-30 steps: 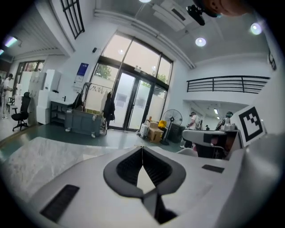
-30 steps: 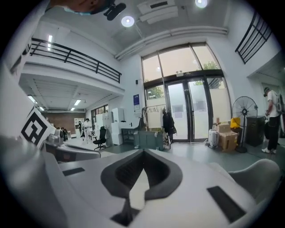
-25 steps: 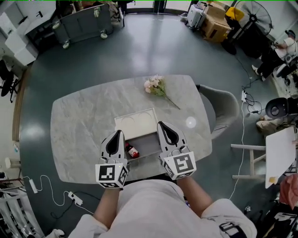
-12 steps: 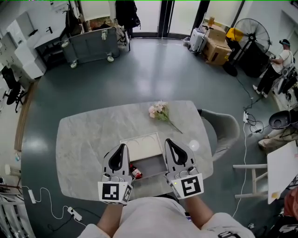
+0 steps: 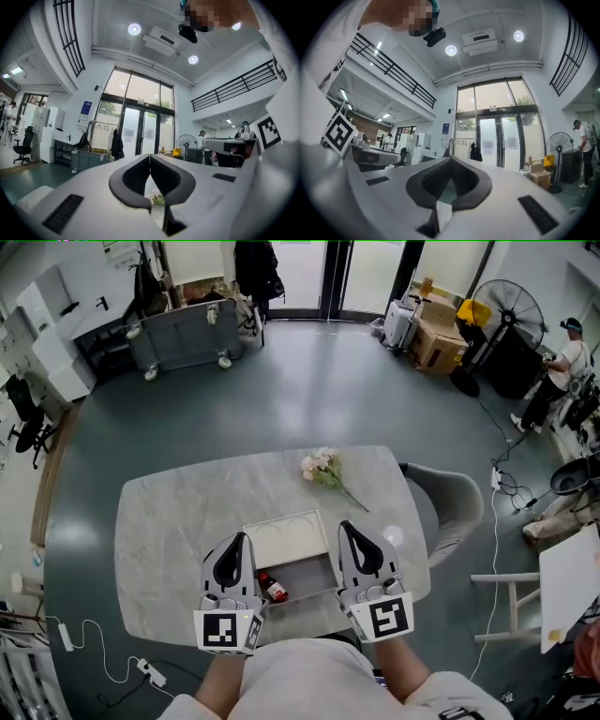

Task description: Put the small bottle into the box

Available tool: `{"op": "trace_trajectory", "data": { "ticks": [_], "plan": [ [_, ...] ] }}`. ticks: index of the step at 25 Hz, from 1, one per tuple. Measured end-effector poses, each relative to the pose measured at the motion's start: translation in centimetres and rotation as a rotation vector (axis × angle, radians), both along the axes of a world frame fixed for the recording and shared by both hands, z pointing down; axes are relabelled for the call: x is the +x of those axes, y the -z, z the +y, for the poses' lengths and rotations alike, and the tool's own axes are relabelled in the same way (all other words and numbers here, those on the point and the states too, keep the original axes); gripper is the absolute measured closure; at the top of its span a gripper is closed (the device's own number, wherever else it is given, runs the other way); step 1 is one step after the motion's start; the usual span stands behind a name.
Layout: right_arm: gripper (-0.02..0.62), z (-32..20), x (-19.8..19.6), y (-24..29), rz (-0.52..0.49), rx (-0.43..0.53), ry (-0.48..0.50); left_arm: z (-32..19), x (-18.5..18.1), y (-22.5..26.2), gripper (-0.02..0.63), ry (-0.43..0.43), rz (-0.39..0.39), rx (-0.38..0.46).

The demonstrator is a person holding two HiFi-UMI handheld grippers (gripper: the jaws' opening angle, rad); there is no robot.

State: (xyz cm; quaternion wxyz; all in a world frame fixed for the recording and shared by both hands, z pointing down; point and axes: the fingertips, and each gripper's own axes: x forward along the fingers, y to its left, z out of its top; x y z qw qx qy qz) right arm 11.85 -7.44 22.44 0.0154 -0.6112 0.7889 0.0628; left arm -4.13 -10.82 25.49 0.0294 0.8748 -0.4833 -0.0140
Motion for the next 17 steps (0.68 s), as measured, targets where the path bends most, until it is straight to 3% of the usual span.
{"op": "trace_trajectory", "data": {
  "ticks": [17],
  "plan": [
    [0.571,0.93,-0.01,0.41,0.01,-0.013,-0.001,0.73,0.39,-0.02,0.583,-0.01,-0.006,0.002]
  ]
}}
